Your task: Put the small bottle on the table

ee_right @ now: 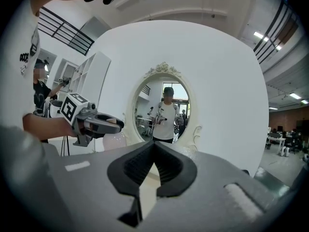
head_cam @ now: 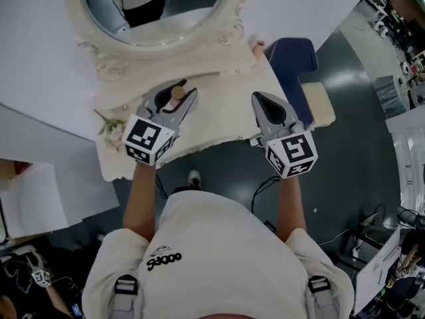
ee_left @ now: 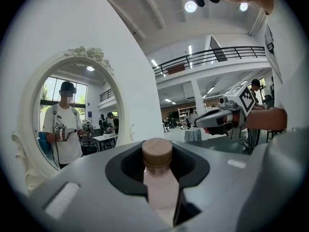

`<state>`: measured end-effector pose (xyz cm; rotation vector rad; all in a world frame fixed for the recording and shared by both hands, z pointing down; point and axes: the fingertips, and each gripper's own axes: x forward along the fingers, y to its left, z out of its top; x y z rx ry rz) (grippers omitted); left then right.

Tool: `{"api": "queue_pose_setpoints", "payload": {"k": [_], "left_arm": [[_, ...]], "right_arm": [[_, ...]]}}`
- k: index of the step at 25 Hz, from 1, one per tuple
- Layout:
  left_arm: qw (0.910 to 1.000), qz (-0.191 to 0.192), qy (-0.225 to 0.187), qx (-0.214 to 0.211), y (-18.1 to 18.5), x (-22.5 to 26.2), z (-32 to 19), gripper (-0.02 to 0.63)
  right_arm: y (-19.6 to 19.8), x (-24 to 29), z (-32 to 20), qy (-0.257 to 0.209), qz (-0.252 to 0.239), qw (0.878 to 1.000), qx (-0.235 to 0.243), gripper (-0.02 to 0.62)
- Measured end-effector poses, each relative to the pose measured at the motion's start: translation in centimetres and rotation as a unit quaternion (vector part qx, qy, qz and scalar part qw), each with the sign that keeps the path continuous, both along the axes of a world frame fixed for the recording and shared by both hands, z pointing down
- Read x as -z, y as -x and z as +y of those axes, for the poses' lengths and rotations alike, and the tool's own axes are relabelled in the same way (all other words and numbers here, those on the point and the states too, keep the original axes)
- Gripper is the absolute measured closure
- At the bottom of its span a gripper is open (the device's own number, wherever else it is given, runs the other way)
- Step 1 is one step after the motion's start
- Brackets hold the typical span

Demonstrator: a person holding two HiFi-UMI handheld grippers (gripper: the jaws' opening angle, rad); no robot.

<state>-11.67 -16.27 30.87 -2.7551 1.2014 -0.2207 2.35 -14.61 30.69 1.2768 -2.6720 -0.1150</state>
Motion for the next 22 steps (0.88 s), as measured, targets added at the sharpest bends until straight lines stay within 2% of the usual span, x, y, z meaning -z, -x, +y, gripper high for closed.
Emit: {"api": "queue_pose_setpoints", "payload": {"k": [5, 11, 22], "left_arm": [[0.9996, -0.006, 0.009, -0.026, -0.6, -1.1, -4.5, 0.471], [0.9986, -0.013, 0.029, -0.043, -3.2, -3.2, -7.9, 0.471], [0.9961, -0.012, 0.086, -0.015, -9.1, -10.8, -11.9, 0.471]], "right_arm": [[-0.4, -1.1, -3.7, 0.008, 0.009, 1.0, -0.024, 0.594], [-3.0, -3.0, -6.5, 0.033, -0.001, 0.999, -0.04, 0.594], [-7.9, -8.3, -10.7, 0.1, -0.011, 0.995, -0.005, 0.594]]}}
